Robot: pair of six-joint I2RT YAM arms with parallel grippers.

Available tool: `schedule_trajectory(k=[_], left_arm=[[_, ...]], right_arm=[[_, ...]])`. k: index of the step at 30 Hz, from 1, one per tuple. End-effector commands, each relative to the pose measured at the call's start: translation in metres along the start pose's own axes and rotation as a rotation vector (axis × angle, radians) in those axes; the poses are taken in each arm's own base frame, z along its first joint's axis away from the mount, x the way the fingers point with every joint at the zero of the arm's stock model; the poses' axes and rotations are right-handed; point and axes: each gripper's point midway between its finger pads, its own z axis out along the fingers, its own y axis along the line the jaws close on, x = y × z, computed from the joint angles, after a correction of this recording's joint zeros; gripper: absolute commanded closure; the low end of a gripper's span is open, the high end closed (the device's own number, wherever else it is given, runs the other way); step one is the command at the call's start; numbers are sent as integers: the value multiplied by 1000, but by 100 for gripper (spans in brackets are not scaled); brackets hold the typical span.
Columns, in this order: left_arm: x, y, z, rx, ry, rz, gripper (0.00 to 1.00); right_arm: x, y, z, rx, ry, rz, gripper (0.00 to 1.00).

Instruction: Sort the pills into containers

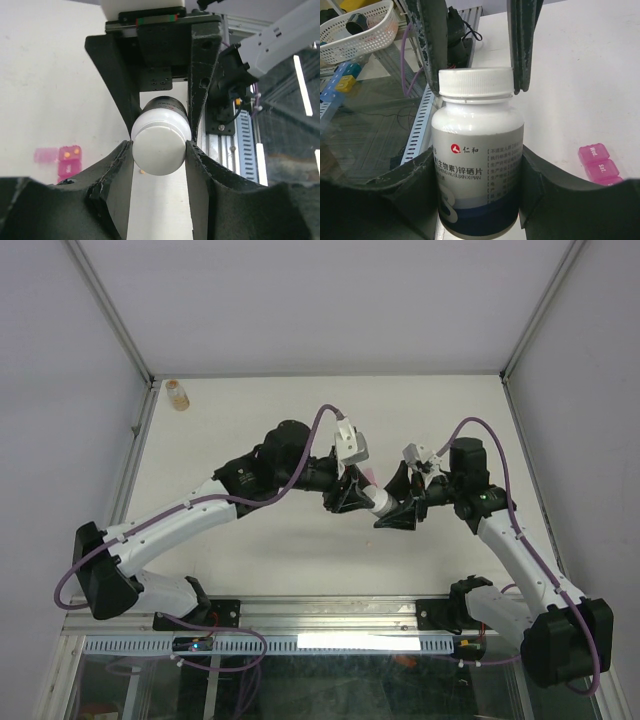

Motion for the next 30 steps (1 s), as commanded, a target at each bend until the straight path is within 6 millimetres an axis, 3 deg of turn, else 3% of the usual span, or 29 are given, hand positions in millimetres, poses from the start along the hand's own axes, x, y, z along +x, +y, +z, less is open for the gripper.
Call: schedule_trajectory(k=[1,3,10,12,15,22,26,30], left_arm=[[-3,-29,1,296,9,259,76],[-11,-19,1,278,1,273,70],[-61,9,-8,41,-154,275,11],[-75,12,-19,-24,-232,271,2],[-92,11,-39,-92,-344,238,1],[-94,1,-91,-194,-590,-86,1],[-82,-12,-108,-146,-688,-241,1],[-66,-11,-108,-144,-690,-389,4]], right_arm=[[-25,-9,-3,43,-12,-119,100],[-25,-9,-4,43,-12,-121,100],[-25,-9,-5,37,-10,-118,100],[-25,-9,-5,36,-9,-118,100],[-24,-9,-5,35,-6,-115,100],[-23,-9,-5,31,-4,-115,100],[-22,-11,-5,37,-1,-118,100],[-21,-12,-7,41,-1,-121,100]])
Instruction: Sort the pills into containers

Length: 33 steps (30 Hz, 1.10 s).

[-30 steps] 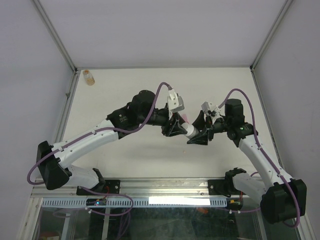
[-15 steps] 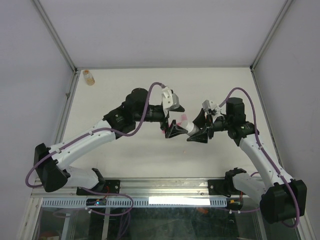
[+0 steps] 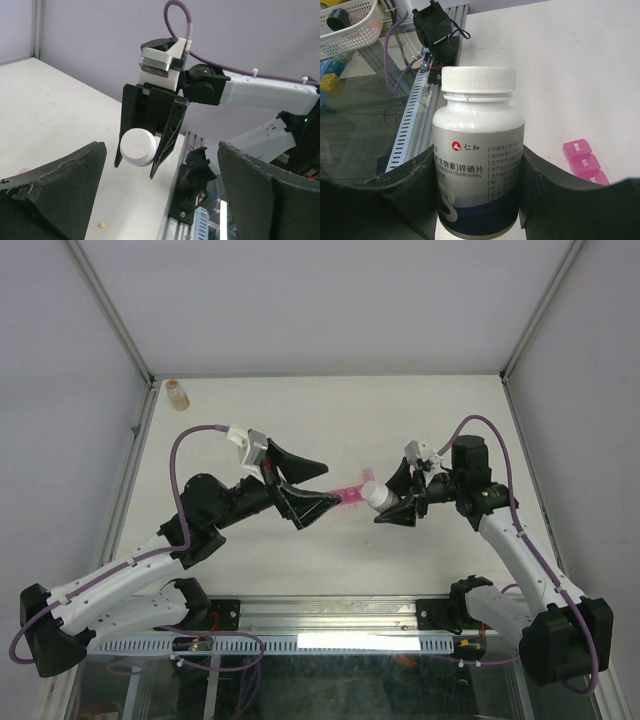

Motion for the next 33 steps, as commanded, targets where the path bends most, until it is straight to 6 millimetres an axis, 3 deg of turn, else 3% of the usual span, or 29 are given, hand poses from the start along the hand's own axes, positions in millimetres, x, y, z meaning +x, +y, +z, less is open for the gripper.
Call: schedule_trajectory(k=[1,9,22,25,33], left_arm=[[-13,2,-1,-48,-90,-210,6],[27,24,20,-303,94,-155,13],[46,33,54,-376,190,-192,21],[52,26,66,-335,225,-206,36],[60,16,78,-282,276,-238,39]], right_arm=[[-17,-5,-3,10,-11,-80,100],[-16,-7,-6,24,1,-90,100],[-13,-12,-8,38,1,-80,100],[-14,-12,-8,38,1,-80,100],[-15,-11,-8,35,-2,-83,100]])
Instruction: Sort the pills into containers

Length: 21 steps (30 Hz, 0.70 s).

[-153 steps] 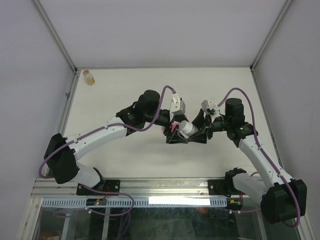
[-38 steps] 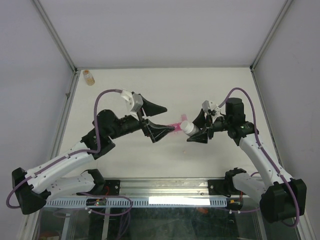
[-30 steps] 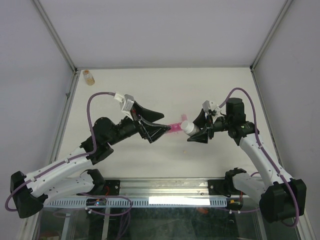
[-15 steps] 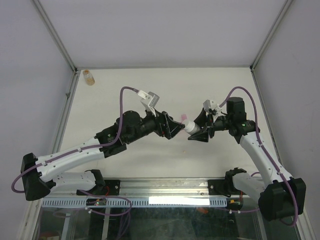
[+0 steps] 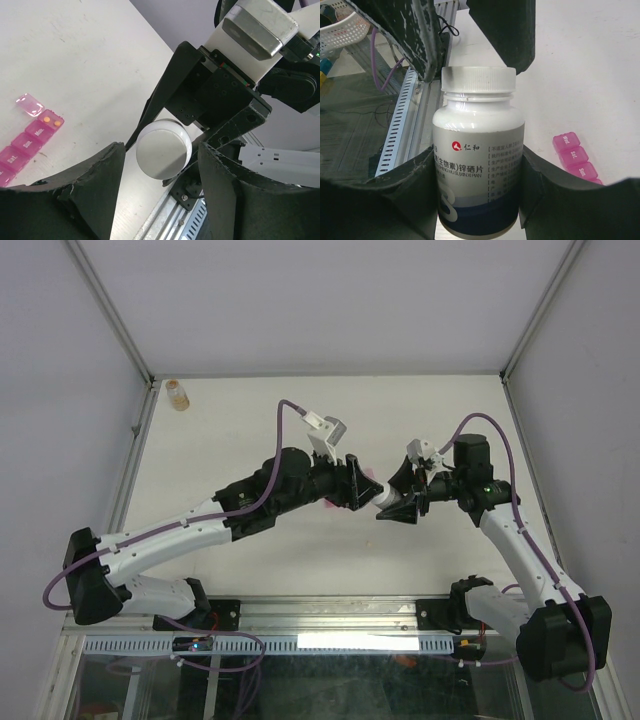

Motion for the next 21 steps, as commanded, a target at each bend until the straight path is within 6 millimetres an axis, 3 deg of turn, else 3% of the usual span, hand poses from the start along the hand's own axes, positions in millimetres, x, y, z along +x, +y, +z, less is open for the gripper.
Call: schedule_trajectory(k=[1,8,14,17,21], left_arm=[[-16,-27,-3,80,-11,-26,41],[-6,-28,3,90,38,-23,51],[4,-37,4,157,90,23,73],[18,-48,-1,279,142,154,76],[52,-60,-20,558,206,493,79]], right_arm=[[-17,-1,-2,-4,-18,-71,100],[-18,0,-2,-6,-21,-72,100],[-19,1,-2,-8,-22,-71,100],[-19,1,-2,-9,-23,-73,100],[-19,2,-2,-15,-27,-71,100]])
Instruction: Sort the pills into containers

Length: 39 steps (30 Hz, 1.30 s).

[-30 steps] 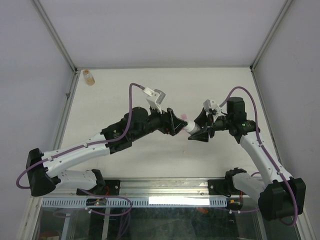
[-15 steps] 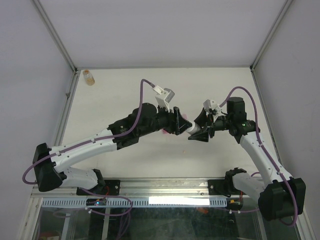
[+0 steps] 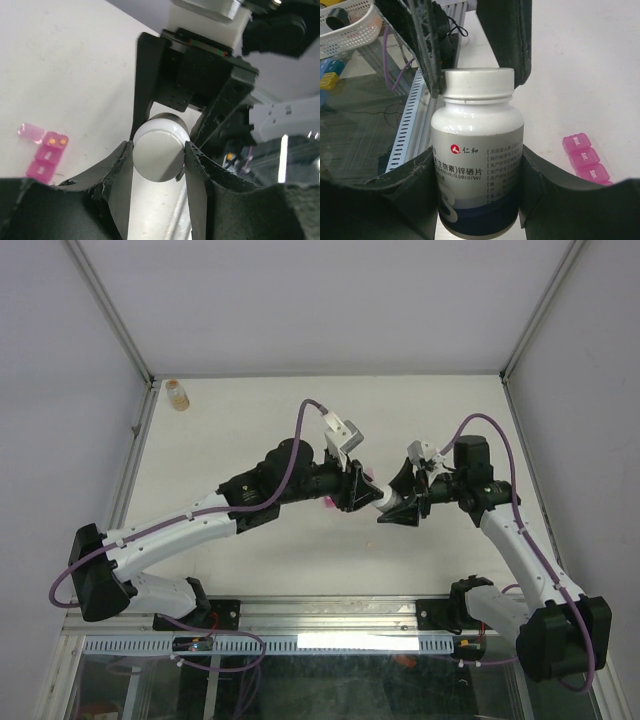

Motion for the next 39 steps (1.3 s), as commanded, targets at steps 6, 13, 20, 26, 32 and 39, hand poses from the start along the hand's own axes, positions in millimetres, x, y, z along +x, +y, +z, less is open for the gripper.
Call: schedule_trajectory(k=[6,13,20,26,32,39], left_arm=[[48,-60,-33,668,43,800,85],[-31,-35,-18,394,-136,646,11],[-76,-18,-60,159,-422,306,1],[-64,-12,-76,127,-410,-128,2],[-37,0,-58,-33,-277,-276,23],[-19,-5,-31,-55,-135,-261,28]], right_arm=[[-21,-2,-1,8,-20,-103,100],[-20,-3,-2,15,-19,-102,100],[-18,-4,-2,16,-17,-98,100],[-17,-6,-2,18,-14,-94,100],[-17,-6,-2,20,-13,-93,100],[-17,-7,-2,21,-13,-93,100]])
